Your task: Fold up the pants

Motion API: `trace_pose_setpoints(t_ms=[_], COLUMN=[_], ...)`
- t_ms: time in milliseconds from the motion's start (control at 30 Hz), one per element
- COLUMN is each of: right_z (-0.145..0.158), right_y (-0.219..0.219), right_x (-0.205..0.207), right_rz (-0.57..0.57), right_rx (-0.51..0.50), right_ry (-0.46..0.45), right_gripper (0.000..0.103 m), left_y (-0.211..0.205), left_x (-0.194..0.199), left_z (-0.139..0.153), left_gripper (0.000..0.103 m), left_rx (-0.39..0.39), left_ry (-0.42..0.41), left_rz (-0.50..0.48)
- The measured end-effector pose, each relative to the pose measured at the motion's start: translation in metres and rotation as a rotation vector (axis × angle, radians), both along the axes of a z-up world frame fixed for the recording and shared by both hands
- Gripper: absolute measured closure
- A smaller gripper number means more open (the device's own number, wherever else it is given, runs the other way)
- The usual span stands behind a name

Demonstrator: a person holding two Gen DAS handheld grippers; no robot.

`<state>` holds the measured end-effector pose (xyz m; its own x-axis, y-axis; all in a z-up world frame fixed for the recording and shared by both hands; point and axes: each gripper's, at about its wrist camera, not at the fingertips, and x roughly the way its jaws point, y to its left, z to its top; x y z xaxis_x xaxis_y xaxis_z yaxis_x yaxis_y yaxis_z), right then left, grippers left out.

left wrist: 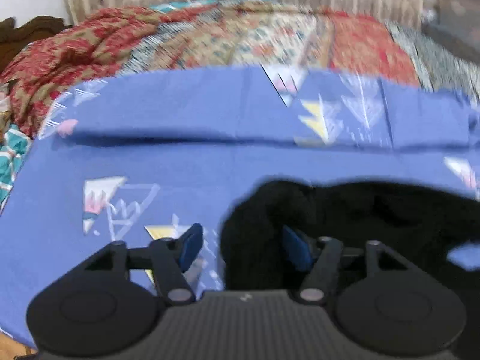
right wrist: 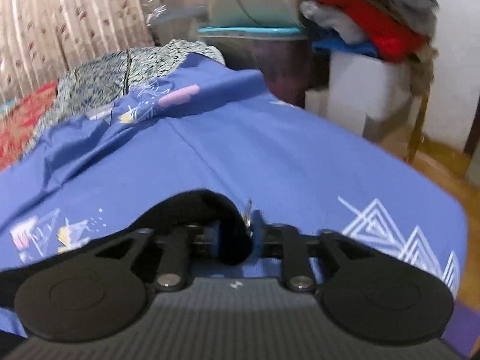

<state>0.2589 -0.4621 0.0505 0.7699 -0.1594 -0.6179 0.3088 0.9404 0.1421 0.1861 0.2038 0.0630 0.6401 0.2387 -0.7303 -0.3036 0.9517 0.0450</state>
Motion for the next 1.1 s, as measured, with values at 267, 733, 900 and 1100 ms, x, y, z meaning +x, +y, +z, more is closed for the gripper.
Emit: trace_pose_setpoints(t_ms=[267,733,900,1100], right_z=[-0.003,-0.037,0.005,0.046], right_y=[-0.038,-0.010,-0.011,-0.050], right_x=[-0.049,0.044,0.037,-0.016], right_rz=[-0.091,-0.058,0.023,0.107], right_rx=[0.370,0.711,0.722,0.704], right_ry=[-0.003,0.127,0.013,-0.103], right_gripper=[0.040,0.095,0.095,0.095], left_y=[0.014,-0.047,-0.046,-0.049], left_x=[0.028,0.051,-0.016,-0.144], left_z=[0.009,-0.028,0.031,0.077], left_gripper=[0.005,0.092,0.092,0.092], left_rx=[-0.014,0.162,0.185,0.207], left_ry=[-0.007,0.093,-0.108,-0.308], left_rz=[-0.090,-0.208,-0.199,-0.191])
